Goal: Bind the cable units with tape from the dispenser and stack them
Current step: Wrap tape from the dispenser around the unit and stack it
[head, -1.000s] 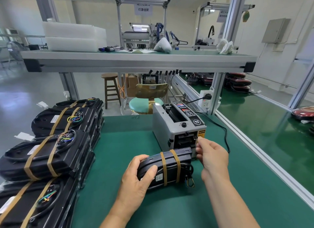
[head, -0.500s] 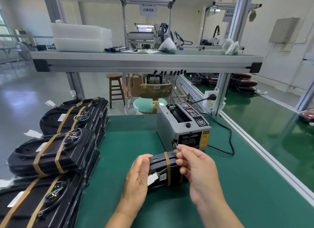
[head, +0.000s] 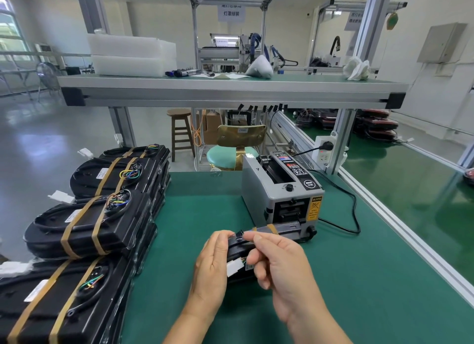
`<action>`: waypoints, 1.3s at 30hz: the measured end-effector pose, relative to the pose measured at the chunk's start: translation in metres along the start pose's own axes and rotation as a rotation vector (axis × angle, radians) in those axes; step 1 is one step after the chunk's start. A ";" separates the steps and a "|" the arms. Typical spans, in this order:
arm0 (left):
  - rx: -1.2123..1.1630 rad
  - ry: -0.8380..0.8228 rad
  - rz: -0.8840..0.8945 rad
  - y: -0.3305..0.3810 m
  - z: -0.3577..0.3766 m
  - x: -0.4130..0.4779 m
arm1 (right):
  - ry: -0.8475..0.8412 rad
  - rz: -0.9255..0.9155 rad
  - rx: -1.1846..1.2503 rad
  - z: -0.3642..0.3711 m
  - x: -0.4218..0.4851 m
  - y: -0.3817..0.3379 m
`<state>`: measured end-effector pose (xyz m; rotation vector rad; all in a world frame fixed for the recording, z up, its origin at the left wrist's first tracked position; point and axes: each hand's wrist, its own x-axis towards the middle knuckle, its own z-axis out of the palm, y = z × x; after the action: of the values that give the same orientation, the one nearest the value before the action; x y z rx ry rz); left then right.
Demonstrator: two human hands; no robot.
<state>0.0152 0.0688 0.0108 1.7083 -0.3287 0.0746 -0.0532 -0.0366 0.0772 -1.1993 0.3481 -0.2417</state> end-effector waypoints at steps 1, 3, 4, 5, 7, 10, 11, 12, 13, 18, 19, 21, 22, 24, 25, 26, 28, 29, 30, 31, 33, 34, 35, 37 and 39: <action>-0.005 -0.001 -0.001 0.001 0.000 -0.001 | -0.001 0.002 -0.003 0.000 0.000 0.001; -0.006 0.002 -0.006 0.002 0.000 -0.001 | -0.003 0.006 -0.001 0.001 0.000 0.002; -0.005 0.006 -0.007 0.002 0.001 -0.001 | -0.003 0.009 0.000 0.001 0.000 0.002; -0.006 0.008 -0.007 0.003 0.001 -0.001 | -0.004 0.012 -0.001 0.001 0.000 0.003; -0.011 0.013 -0.007 0.003 0.001 -0.001 | -0.008 0.019 -0.004 0.000 0.001 0.003; -0.013 0.021 -0.005 0.003 0.001 0.000 | -0.018 0.028 -0.003 0.000 0.000 0.003; -0.015 0.024 -0.008 0.002 0.001 0.000 | -0.020 0.030 -0.003 0.000 0.000 0.003; -0.016 0.024 -0.012 0.003 0.001 0.000 | -0.022 0.032 -0.002 0.000 0.000 0.003; -0.016 0.024 -0.016 0.003 0.001 0.000 | -0.023 0.034 -0.003 0.000 0.000 0.003; -0.018 0.028 -0.017 0.005 0.001 0.000 | -0.013 0.039 -0.001 0.000 0.000 0.004; -0.016 0.027 -0.016 0.005 0.001 -0.001 | -0.012 0.038 -0.001 0.000 0.000 0.005; -0.008 0.026 -0.008 0.006 0.001 -0.001 | -0.011 0.037 -0.003 0.000 0.000 0.005; -0.005 0.026 -0.003 0.006 0.000 -0.001 | -0.011 0.036 -0.004 0.000 0.000 0.006; -0.005 0.027 0.006 0.007 0.000 -0.001 | -0.009 0.036 -0.003 -0.001 0.000 0.006; -0.007 0.027 0.007 0.007 0.000 -0.001 | -0.009 0.038 0.000 -0.001 0.000 0.006; -0.008 0.027 0.006 0.008 0.001 -0.001 | -0.011 0.041 0.004 -0.001 0.000 0.005; -0.005 0.023 -0.001 0.008 0.001 -0.001 | -0.015 0.052 0.018 0.000 0.000 0.005; -0.002 0.021 -0.003 0.008 0.000 -0.001 | -0.016 0.057 0.026 0.000 0.000 0.005; 0.000 0.021 -0.002 0.008 0.000 -0.001 | -0.017 0.061 0.031 0.000 0.001 0.005; 0.002 0.023 -0.001 0.008 0.000 -0.001 | -0.017 0.064 0.033 0.000 0.001 0.005; -0.006 0.028 -0.001 0.007 0.000 -0.001 | -0.021 0.071 0.040 0.000 0.000 0.004; -0.009 0.030 0.000 0.007 0.000 -0.001 | -0.023 0.077 0.051 0.000 0.000 0.004; -0.008 0.030 0.002 0.007 0.000 -0.001 | -0.026 0.083 0.062 0.000 0.000 0.004; -0.008 0.031 0.004 0.006 0.000 -0.001 | -0.025 0.092 0.069 -0.001 0.000 0.003; -0.011 0.030 -0.003 0.006 0.000 -0.001 | -0.026 0.099 0.060 -0.001 -0.001 0.003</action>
<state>0.0126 0.0680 0.0161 1.6947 -0.3036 0.0957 -0.0540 -0.0359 0.0740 -1.1216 0.3746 -0.1496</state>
